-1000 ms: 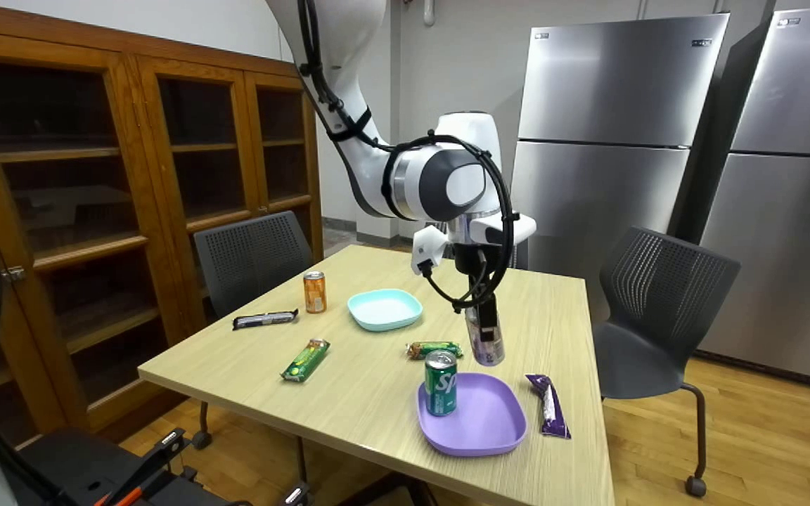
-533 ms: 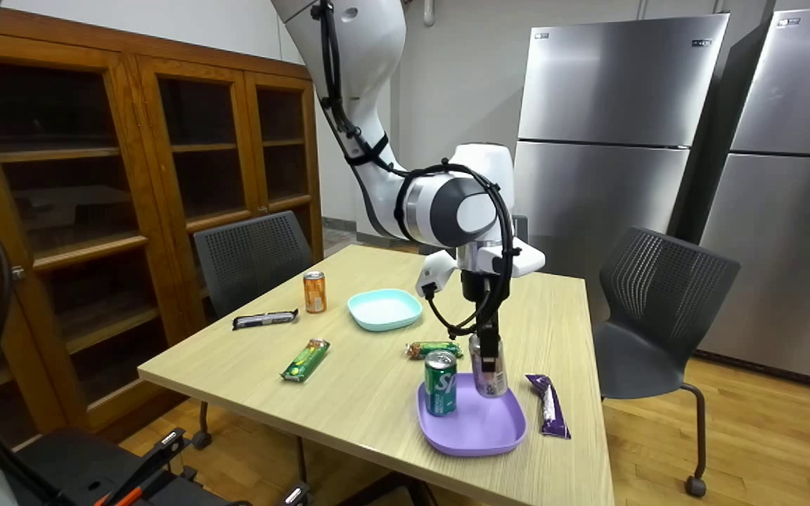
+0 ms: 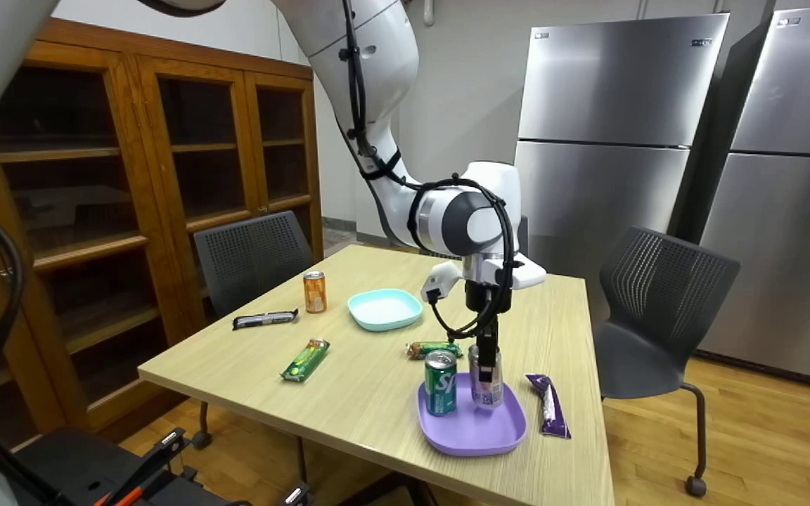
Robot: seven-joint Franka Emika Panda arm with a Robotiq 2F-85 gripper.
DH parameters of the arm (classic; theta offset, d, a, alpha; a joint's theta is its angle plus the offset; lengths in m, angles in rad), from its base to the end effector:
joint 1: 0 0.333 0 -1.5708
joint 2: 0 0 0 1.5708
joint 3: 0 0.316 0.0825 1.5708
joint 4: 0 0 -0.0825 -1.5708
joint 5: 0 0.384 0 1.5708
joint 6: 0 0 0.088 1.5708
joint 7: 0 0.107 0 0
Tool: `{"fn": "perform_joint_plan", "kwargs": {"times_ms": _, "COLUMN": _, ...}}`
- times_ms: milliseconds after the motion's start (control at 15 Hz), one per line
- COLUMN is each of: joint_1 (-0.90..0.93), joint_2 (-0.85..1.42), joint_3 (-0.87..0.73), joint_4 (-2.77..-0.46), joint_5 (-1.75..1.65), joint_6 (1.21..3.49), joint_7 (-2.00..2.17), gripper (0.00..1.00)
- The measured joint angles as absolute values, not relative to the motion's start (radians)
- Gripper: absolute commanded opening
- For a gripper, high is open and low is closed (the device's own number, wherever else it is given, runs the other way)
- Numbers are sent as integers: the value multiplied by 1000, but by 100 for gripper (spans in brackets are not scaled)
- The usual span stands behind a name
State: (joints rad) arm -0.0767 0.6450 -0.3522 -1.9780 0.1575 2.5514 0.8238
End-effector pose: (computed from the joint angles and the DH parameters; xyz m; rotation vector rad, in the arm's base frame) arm 0.5502 -0.2518 0.1528 2.3795 -1.8517 0.0025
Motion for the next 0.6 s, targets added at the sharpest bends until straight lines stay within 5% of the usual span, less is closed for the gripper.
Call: {"fn": "perform_joint_plan", "kwargs": {"times_ms": 600, "joint_1": -107, "joint_2": 710, "joint_3": -326, "joint_4": -1888, "joint_5": 166, "joint_6": 2492, "joint_7": 825, "gripper": 38}}
